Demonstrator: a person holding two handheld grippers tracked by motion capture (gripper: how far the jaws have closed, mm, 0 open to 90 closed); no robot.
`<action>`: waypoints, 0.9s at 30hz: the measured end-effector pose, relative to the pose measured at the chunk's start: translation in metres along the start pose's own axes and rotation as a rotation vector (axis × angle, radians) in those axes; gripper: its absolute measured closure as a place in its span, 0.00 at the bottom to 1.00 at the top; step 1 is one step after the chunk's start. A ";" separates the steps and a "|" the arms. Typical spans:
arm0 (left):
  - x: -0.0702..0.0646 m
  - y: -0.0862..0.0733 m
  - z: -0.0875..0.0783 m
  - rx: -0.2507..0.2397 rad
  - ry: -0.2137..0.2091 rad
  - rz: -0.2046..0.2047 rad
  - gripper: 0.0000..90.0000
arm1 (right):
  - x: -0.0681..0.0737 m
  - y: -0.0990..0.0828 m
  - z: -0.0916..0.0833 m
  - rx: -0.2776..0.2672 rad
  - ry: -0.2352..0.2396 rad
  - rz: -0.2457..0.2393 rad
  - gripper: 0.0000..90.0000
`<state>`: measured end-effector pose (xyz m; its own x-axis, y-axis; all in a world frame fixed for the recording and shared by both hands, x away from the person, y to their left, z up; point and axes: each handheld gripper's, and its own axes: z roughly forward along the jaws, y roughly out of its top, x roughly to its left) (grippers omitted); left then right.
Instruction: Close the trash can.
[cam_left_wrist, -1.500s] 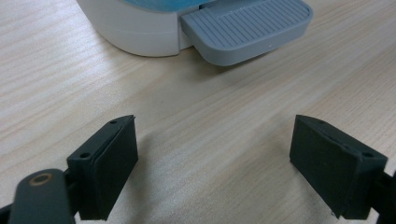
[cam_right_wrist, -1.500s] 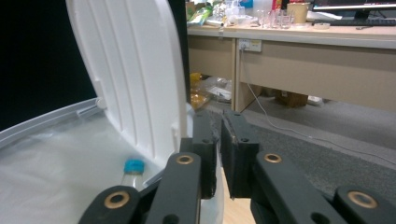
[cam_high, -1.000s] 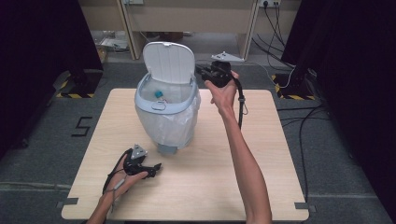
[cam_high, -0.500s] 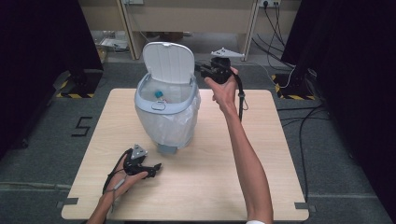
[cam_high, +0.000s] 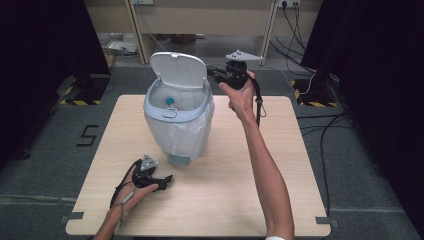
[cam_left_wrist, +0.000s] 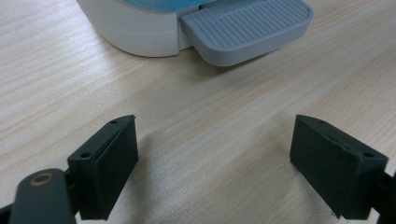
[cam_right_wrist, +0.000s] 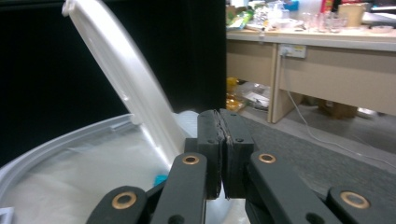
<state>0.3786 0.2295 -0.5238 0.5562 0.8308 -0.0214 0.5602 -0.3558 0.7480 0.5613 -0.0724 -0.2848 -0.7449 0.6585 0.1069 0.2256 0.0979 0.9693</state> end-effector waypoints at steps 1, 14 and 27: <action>0.000 0.000 0.000 -0.001 0.000 0.000 0.16 | 0.002 0.001 -0.001 0.002 0.003 -0.006 0.97; -0.001 0.000 0.000 -0.001 0.005 -0.004 0.16 | 0.044 -0.013 -0.009 0.063 0.032 -0.098 0.94; -0.001 0.000 0.000 -0.001 0.006 -0.004 0.16 | 0.064 -0.029 -0.013 0.063 0.025 -0.095 0.94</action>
<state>0.3776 0.2287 -0.5239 0.5500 0.8349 -0.0202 0.5616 -0.3518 0.7489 0.4991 -0.0432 -0.3031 -0.7801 0.6253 0.0214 0.1916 0.2062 0.9596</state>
